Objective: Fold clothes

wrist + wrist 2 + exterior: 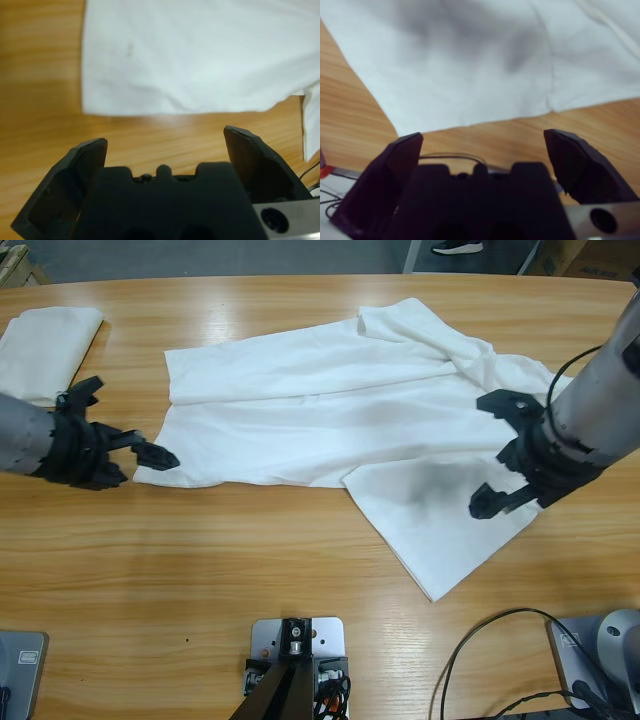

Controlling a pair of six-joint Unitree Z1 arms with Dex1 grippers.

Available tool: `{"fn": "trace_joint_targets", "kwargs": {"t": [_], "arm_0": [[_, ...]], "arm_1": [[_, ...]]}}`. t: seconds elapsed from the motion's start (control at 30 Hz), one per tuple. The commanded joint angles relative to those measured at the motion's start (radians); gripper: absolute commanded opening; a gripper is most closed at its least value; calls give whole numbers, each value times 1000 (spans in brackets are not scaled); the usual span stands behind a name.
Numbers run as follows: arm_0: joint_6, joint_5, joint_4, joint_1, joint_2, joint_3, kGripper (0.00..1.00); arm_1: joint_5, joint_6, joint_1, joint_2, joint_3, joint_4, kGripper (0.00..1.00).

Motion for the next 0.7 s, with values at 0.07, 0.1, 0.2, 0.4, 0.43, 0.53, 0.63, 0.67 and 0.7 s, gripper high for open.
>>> {"fn": "trace_joint_targets", "kwargs": {"t": [0.07, 0.1, 0.2, 0.4, 0.43, 0.53, 0.63, 0.67, 0.7], "arm_0": [[179, -3, -36, -17, 275, -195, 945], [187, -1, -36, -21, 294, -199, 949], [195, 35, -39, -48, 311, -189, 950], [183, 47, -68, -69, 328, -173, 950], [177, 46, -68, -71, 331, -170, 950], [161, 48, -67, -91, 329, -148, 950], [145, 53, -68, -102, 327, -114, 950], [143, 55, -68, -104, 323, -102, 950], [142, 58, -69, -104, 318, -91, 950]], "arm_1": [[51, 20, 123, 52, 120, -247, 823], [46, 37, 148, 63, 166, -297, 769], [30, 79, 172, 54, 296, -449, 770], [18, 83, 172, 144, 392, -582, 775], [20, 90, 172, 155, 402, -583, 780], [40, 136, 192, 175, 405, -579, 788], [55, 227, 212, 197, 405, -537, 831], [58, 265, 226, 203, 403, -513, 850], [58, 290, 233, 209, 401, -483, 902]]}}
